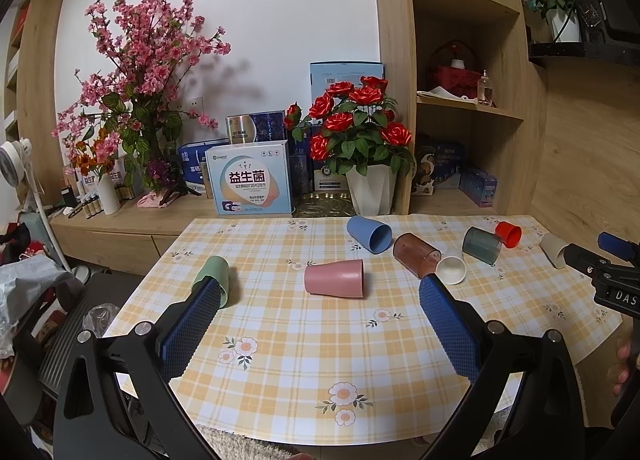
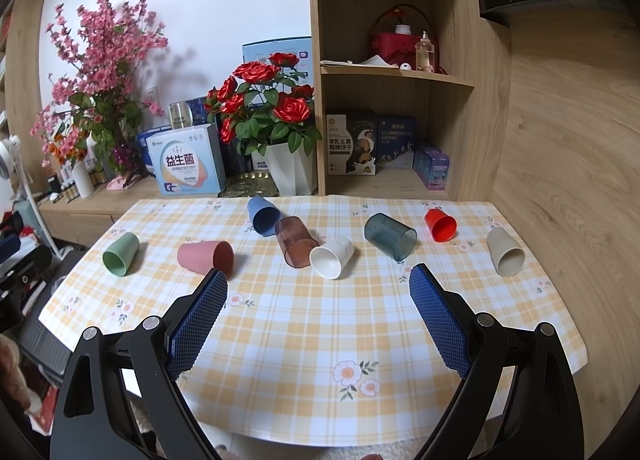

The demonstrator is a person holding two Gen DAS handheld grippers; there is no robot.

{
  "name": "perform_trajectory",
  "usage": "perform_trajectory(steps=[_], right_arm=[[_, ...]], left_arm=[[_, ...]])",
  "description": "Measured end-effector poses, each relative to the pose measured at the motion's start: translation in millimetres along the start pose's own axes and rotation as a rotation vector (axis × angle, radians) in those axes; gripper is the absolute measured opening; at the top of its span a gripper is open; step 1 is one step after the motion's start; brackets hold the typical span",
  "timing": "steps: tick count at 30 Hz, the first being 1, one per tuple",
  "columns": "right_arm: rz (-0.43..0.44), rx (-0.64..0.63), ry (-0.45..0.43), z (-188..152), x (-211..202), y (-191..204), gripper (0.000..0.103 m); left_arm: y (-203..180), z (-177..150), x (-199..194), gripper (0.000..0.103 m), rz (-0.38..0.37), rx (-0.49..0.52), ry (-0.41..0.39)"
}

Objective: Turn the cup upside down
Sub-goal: 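Move the right gripper toward the beige cup lying on its side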

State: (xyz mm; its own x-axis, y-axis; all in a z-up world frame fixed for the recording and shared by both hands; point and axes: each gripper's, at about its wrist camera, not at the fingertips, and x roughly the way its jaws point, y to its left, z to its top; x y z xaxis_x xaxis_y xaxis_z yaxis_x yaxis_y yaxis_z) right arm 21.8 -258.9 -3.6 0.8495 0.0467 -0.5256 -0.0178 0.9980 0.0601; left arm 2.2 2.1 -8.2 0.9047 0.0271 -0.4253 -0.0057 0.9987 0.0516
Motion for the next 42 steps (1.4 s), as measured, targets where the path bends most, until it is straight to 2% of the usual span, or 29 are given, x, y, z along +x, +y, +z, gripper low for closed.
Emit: perform_trajectory(steps=[6, 9, 15, 19, 26, 30, 33, 38, 42], right_arm=[[0.012, 0.040, -0.001, -2.8, 2.9, -9.0, 0.089], [0.014, 0.075, 0.003, -7.0, 8.0, -24.3, 0.089], [-0.028, 0.121, 0.014, 8.1, 25.4, -59.0, 0.089], [-0.084, 0.131, 0.027, 16.3, 43.8, -87.3, 0.089], [-0.107, 0.151, 0.078, 26.9, 89.3, -124.0, 0.089], [-0.093, 0.150, 0.099, 29.8, 111.8, -130.4, 0.089], [-0.045, 0.159, 0.117, 30.4, 125.9, -128.9, 0.089], [-0.067, 0.114, 0.140, 29.5, 145.5, -116.8, 0.089], [-0.078, 0.133, 0.150, 27.9, 156.4, -122.2, 0.089]], left_arm=[[2.9, 5.0, 4.8, 0.097, 0.012, 0.002, 0.002], [10.2, 10.2, 16.2, 0.097, 0.010, -0.007, 0.019], [20.2, 21.3, 46.2, 0.097, 0.009, 0.020, 0.016], [28.4, 28.9, 74.8, 0.097, -0.024, -0.001, 0.058], [32.8, 31.2, 117.0, 0.097, -0.013, -0.034, 0.109], [34.1, 27.7, 137.1, 0.097, -0.026, -0.057, 0.161], [30.6, 25.2, 150.3, 0.097, 0.008, -0.040, 0.193], [30.7, 24.4, 165.2, 0.097, 0.038, -0.056, 0.231], [30.2, 23.3, 171.8, 0.097, 0.053, -0.054, 0.244]])
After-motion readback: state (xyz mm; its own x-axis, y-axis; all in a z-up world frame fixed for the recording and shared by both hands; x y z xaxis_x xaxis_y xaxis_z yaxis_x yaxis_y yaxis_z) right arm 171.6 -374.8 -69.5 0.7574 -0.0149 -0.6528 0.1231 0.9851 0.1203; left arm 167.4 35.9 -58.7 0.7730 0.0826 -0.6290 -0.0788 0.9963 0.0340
